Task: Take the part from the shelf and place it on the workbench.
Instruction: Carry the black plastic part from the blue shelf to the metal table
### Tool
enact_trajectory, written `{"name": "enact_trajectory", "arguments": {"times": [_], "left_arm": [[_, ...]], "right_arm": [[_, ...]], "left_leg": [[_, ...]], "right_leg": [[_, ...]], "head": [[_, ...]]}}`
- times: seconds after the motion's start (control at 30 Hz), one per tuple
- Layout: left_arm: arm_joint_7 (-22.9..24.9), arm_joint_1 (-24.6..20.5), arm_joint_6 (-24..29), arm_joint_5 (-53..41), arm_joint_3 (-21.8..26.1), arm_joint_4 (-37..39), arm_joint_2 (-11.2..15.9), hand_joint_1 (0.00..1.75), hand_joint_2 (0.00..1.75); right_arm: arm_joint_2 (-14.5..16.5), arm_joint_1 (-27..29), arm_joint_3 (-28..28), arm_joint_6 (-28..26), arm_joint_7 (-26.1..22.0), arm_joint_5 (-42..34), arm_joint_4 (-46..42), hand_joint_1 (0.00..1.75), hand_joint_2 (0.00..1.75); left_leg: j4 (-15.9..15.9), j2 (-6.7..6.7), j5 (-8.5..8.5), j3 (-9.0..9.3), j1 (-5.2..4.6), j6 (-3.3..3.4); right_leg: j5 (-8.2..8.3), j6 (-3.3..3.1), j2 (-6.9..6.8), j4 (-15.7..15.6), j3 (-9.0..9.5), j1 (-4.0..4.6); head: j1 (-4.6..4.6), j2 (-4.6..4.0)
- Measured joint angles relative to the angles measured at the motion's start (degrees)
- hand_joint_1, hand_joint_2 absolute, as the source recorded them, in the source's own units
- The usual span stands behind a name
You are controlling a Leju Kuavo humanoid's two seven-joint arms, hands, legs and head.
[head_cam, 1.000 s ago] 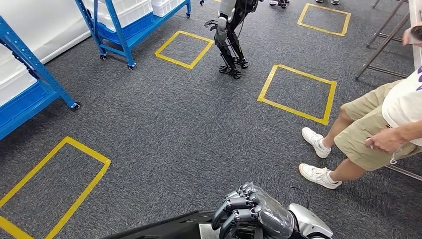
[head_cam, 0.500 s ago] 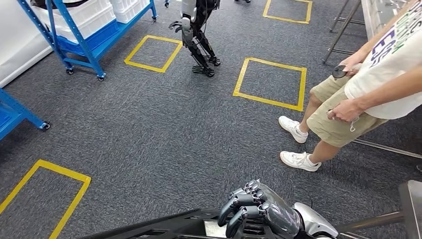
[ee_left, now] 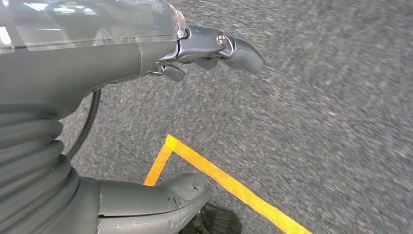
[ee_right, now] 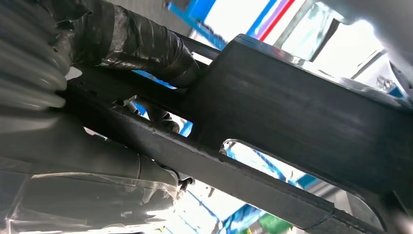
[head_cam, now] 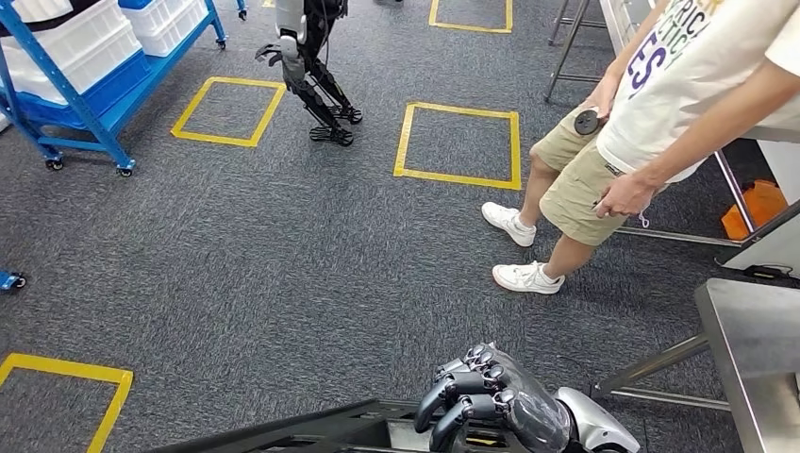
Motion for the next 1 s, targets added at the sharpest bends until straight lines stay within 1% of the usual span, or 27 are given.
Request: {"name": "enact_trajectory", "arguments": {"times": [0.03, 0.07, 0.1, 0.13, 0.17, 0.2, 0.23, 0.3, 0.33, 0.37, 0.4, 0.43, 0.47, 0.5, 0.53, 0.57, 0.6, 0.67, 0.7, 0.73, 0.8, 0.83, 0.87, 0.9, 0.93, 0.97, 1.0], "left_arm": [[-0.05, -0.02, -0.18, -0.06, 0.00, -0.01, 0.01, 0.00, 1.75], [-0.10, -0.04, -0.30, -0.08, 0.00, 0.00, 0.01, 0.00, 1.75], [-0.14, -0.07, -0.39, -0.12, 0.00, 0.00, 0.01, 0.00, 1.75], [-0.16, -0.14, -0.45, -0.16, 0.00, 0.00, 0.02, 0.00, 1.75], [-0.16, -0.24, -0.46, -0.22, 0.00, 0.01, 0.02, 0.00, 1.75], [-0.15, -0.33, -0.47, -0.28, 0.00, 0.01, 0.02, 0.00, 1.75], [-0.15, -0.36, -0.46, -0.36, -0.01, 0.02, 0.03, 0.00, 1.75], [-0.15, -0.21, -0.44, -0.50, -0.01, 0.02, 0.05, 0.00, 1.75], [-0.14, -0.09, -0.43, -0.55, -0.01, 0.02, 0.07, 0.00, 1.75], [-0.14, 0.00, -0.42, -0.59, 0.00, 0.02, 0.07, 0.00, 1.75], [-0.14, 0.05, -0.42, -0.60, 0.00, 0.02, 0.06, 0.00, 1.75], [-0.14, 0.06, -0.42, -0.62, 0.00, 0.02, 0.06, 0.00, 1.75], [-0.14, 0.05, -0.42, -0.63, 0.00, 0.02, 0.07, 0.00, 1.75], [-0.15, 0.03, -0.42, -0.65, 0.00, 0.02, 0.09, 0.00, 1.75], [-0.15, 0.03, -0.42, -0.65, -0.01, 0.02, 0.10, 0.00, 1.75], [-0.14, 0.04, -0.42, -0.66, -0.01, 0.02, 0.10, 0.00, 1.75], [-0.13, 0.05, -0.42, -0.66, -0.01, 0.02, 0.10, 0.00, 1.75], [-0.13, -0.07, -0.41, -0.66, -0.01, 0.02, 0.11, 0.00, 1.75], [-0.14, -0.18, -0.40, -0.66, -0.01, 0.02, 0.11, 0.00, 1.75], [-0.15, -0.24, -0.41, -0.66, -0.01, 0.02, 0.11, 0.00, 1.75], [-0.14, -0.11, -0.42, -0.65, -0.01, 0.02, 0.11, 0.00, 1.75], [-0.11, 0.03, -0.42, -0.65, -0.01, 0.02, 0.13, 0.00, 1.75], [-0.08, 0.13, -0.42, -0.64, -0.01, 0.02, 0.14, 0.00, 1.75], [-0.04, 0.15, -0.43, -0.63, 0.00, 0.02, 0.16, 0.00, 1.75], [0.00, 0.09, -0.45, -0.63, 0.00, 0.02, 0.16, 0.00, 1.75], [0.02, 0.00, -0.50, -0.61, 0.00, 0.02, 0.16, 0.00, 1.75], [0.03, -0.07, -0.56, -0.59, 0.00, 0.02, 0.16, 0.00, 1.75]], "right_arm": [[0.25, -0.07, 0.01, -0.41, -0.19, 0.20, -0.19, 1.75, 1.75], [0.52, -0.13, 0.01, -0.81, -0.33, 0.35, -0.39, 1.75, 1.75], [0.81, -0.18, 0.04, -1.17, -0.44, 0.44, -0.53, 1.75, 1.75], [1.09, -0.20, 0.09, -1.52, -0.53, 0.49, -0.66, 1.75, 1.75], [1.33, -0.19, 0.15, -1.77, -0.58, 0.48, -0.78, 1.75, 1.75], [1.56, -0.27, 0.24, -1.94, -0.61, 0.46, -0.91, 1.75, 1.75], [1.81, -0.38, 0.33, -2.07, -0.63, 0.44, -1.03, 1.75, 1.75], [2.22, -0.54, 0.50, -2.18, -0.65, 0.43, -1.15, 1.75, 1.75], [2.38, -0.55, 0.57, -2.20, -0.65, 0.43, -1.15, 1.75, 1.75], [2.47, -0.53, 0.63, -2.20, -0.65, 0.43, -1.15, 1.75, 1.75], [2.52, -0.53, 0.67, -2.20, -0.65, 0.43, -1.15, 1.75, 1.75], [2.57, -0.53, 0.69, -2.20, -0.65, 0.43, -1.15, 1.75, 1.75], [2.63, -0.53, 0.72, -2.20, -0.65, 0.43, -1.15, 1.75, 1.75], [2.70, -0.54, 0.73, -2.20, -0.64, 0.43, -1.14, 1.75, 1.75], [2.76, -0.55, 0.75, -2.20, -0.64, 0.43, -1.14, 1.75, 1.75], [2.82, -0.56, 0.77, -2.21, -0.63, 0.42, -1.14, 1.75, 1.75], [2.86, -0.54, 0.79, -2.22, -0.62, 0.42, -1.14, 1.75, 1.75], [2.88, -0.48, 0.86, -2.25, -0.62, 0.41, -1.15, 1.75, 1.75], [2.88, -0.48, 0.90, -2.27, -0.62, 0.40, -1.15, 1.75, 1.75], [2.88, -0.52, 0.95, -2.28, -0.61, 0.39, -1.16, 1.75, 1.75], [2.88, -0.61, 1.04, -2.27, -0.61, 0.32, -1.16, 1.75, 1.75], [2.88, -0.63, 1.11, -2.25, -0.59, 0.23, -1.14, 1.75, 1.75], [2.88, -0.63, 1.21, -2.21, -0.54, 0.11, -1.10, 1.75, 1.75], [2.88, -0.64, 1.34, -2.17, -0.48, -0.03, -1.06, 1.75, 1.75], [2.88, -0.64, 1.50, -2.14, -0.39, -0.15, -1.01, 1.75, 1.75], [2.89, -0.67, 1.67, -2.13, -0.31, -0.25, -0.96, 1.75, 1.75], [2.90, -0.73, 1.83, -2.14, -0.25, -0.32, -0.92, 1.75, 1.75]], "left_leg": [[0.07, 0.49, -0.19, 0.14, -0.14, -0.23], [0.13, 0.98, -0.35, 0.26, -0.28, -0.47], [0.15, 1.51, -0.45, 0.35, -0.40, -0.71], [0.11, 2.08, -0.52, 0.49, -0.39, -0.94], [0.29, 2.06, -0.81, 0.55, -0.28, -1.19], [1.05, 1.25, -1.55, 0.33, -0.14, -1.46], [2.91, -0.14, -2.90, -0.40, 0.02, -1.75], [10.03, -3.17, -6.78, -3.62, 0.25, -2.14], [13.93, -3.82, -8.29, -5.51, 0.29, -2.28], [16.50, -4.06, -8.81, -6.85, 0.30, -2.35], [16.86, -4.14, -8.09, -7.22, 0.34, -2.35], [14.86, -4.31, -6.28, -6.50, 0.41, -2.32], [11.04, -4.98, -3.81, -4.91, 0.54, -2.25], [7.04, -6.37, -1.93, -3.21, 0.68, -2.12], [3.84, -7.64, -0.68, -1.89, 0.79, -1.98], [1.94, -8.64, -0.15, -1.09, 0.82, -1.83], [1.39, -9.00, -0.27, -0.88, 0.75, -1.64], [1.01, -7.81, 0.13, -0.78, 0.70, -1.06], [0.69, -7.13, 0.41, -0.72, 0.76, -0.62], [0.36, -6.40, 0.69, -0.68, 0.82, -0.17], [0.04, -4.89, 0.94, -0.77, 0.69, 0.38], [0.04, -4.09, 0.95, -0.89, 0.56, 0.48], [0.06, -3.29, 0.94, -0.98, 0.46, 0.51], [0.06, -2.53, 0.92, -1.03, 0.41, 0.50], [0.07, -1.85, 0.89, -1.03, 0.38, 0.46], [0.07, -1.25, 0.83, -0.95, 0.36, 0.39], [0.07, -0.72, 0.74, -0.82, 0.34, 0.27]], "right_leg": [[0.84, -0.28, -0.87, -2.99, 1.61, 0.24], [1.10, -0.55, -1.41, -4.61, 2.41, 0.48], [0.98, -0.77, -1.26, -4.98, 2.45, 0.72], [1.13, -1.05, -0.50, -5.10, 2.34, 0.66], [1.28, -1.33, 0.08, -5.30, 2.37, 0.54], [1.47, -1.70, 0.64, -5.53, 2.44, 0.40], [1.66, -2.07, 1.17, -5.78, 2.51, 0.23], [1.85, -2.51, 2.32, -5.90, 2.47, 0.17], [1.88, -2.58, 2.98, -5.86, 2.41, 0.19], [1.88, -2.59, 3.69, -5.79, 2.38, 0.22], [1.88, -2.58, 4.40, -5.69, 2.39, 0.23], [1.86, -2.55, 5.11, -5.57, 2.43, 0.22], [1.80, -2.46, 5.81, -5.40, 2.46, 0.20], [1.72, -2.30, 6.49, -5.17, 2.40, 0.22], [1.68, -2.07, 7.14, -4.90, 2.23, 0.22], [1.72, -1.75, 7.76, -4.73, 1.98, 0.19], [1.87, -1.38, 8.38, -4.69, 1.70, 0.12], [2.20, -0.61, 9.18, -4.81, 1.31, -0.04], [1.86, -0.35, 8.42, -4.36, 1.02, 0.02], [0.87, -0.17, 7.09, -2.99, 0.34, 0.13], [-2.81, 0.04, 3.89, 3.24, -2.55, 0.21], [-4.66, 0.16, 3.14, 7.16, -4.41, 0.11], [-5.74, 0.28, 2.78, 10.19, -5.80, -0.01], [-5.77, 0.36, 2.58, 11.38, -6.27, -0.11], [-4.71, 0.38, 2.34, 10.20, -5.52, -0.17], [-2.92, 0.31, 1.88, 6.94, -3.65, -0.20], [-1.14, 0.13, 0.83, 2.57, -1.18, -0.13]], "head": [[-0.02, 0.00], [-0.03, 0.00], [-0.06, 0.00], [-0.11, -0.01], [-0.17, 0.00], [-0.33, 0.00], [-0.55, 0.00], [-0.98, 0.00], [-1.08, 0.00], [-1.13, 0.00], [-1.14, 0.00], [-1.14, 0.00], [-1.14, 0.00], [-1.14, 0.00], [-1.15, 0.01], [-1.17, 0.01], [-1.19, 0.01], [-1.21, 0.01], [-1.21, 0.00], [-1.20, 0.01], [-1.21, 0.01], [-1.21, 0.01], [-1.21, 0.00], [-1.21, 0.00], [-1.20, -0.01], [-1.20, -0.01], [-1.20, -0.01]]}}
